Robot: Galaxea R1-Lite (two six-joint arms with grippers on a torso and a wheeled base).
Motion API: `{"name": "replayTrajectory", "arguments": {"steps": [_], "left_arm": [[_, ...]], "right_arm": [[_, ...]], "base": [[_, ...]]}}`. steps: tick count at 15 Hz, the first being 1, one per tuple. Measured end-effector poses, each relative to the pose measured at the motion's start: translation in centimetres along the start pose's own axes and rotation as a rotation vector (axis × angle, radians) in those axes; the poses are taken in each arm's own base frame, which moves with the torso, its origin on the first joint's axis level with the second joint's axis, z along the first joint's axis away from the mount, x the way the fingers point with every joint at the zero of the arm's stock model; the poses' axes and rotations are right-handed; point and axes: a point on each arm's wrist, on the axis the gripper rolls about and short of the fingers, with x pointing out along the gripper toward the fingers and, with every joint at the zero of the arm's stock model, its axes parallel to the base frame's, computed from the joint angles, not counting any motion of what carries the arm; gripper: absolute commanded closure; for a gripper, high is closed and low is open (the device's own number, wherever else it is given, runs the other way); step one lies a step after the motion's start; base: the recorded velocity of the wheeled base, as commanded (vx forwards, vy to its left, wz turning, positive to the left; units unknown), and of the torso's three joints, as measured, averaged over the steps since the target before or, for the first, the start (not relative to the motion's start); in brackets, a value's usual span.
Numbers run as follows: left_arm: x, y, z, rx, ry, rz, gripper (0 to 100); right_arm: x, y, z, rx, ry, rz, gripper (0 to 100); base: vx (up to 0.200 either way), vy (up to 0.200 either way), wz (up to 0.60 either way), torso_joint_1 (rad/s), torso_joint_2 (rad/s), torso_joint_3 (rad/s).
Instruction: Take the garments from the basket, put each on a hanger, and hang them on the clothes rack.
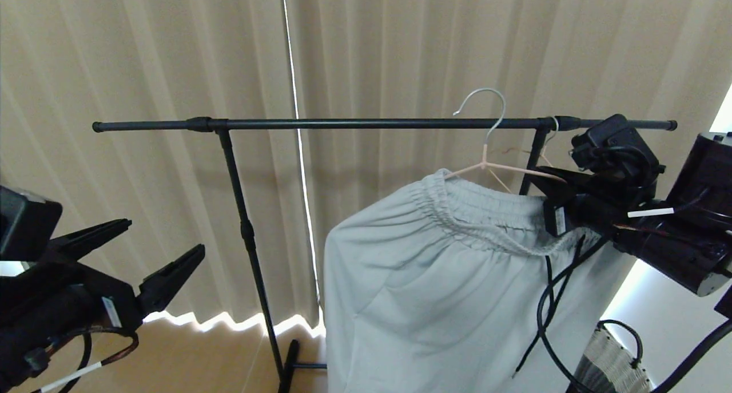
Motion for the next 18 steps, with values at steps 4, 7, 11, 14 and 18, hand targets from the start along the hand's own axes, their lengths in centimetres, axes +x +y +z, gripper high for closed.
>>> {"name": "replayTrajectory", "arguments": {"steps": [4,7,11,14,18], "left_arm": [[-1.4,0.1,0.2,-0.012,-0.051,0.005,0],[-2.3,0.2,0.6,-0.013,-0.092,0.008,0],[-2.8,0.2,0.7,-0.018,-0.110,0.013,0],[-2.8,0.3,0.8,-0.020,-0.109,0.017,0],[-2.8,0.3,0.7,-0.019,-0.103,0.018,0]], "right_arm": [[-0.6,-0.9,-1.8,-0.002,0.076,-0.060,100],[-0.9,-1.6,-2.9,-0.003,0.136,-0.133,100],[-1.0,-1.9,-3.0,0.008,0.136,-0.152,100],[-1.3,-2.1,-2.6,0.030,0.118,-0.160,100],[-1.5,-2.2,-2.5,0.061,0.108,-0.163,100]], "base": [[0.000,0.000,0.00,0.000,0.00,0.000],[0.000,0.000,0.00,0.000,0.00,0.000],[0.000,0.000,0.00,0.000,0.00,0.000],[0.067,0.000,0.00,0.004,0.00,0.001],[0.200,0.000,0.00,0.002,0.00,0.004]]}}
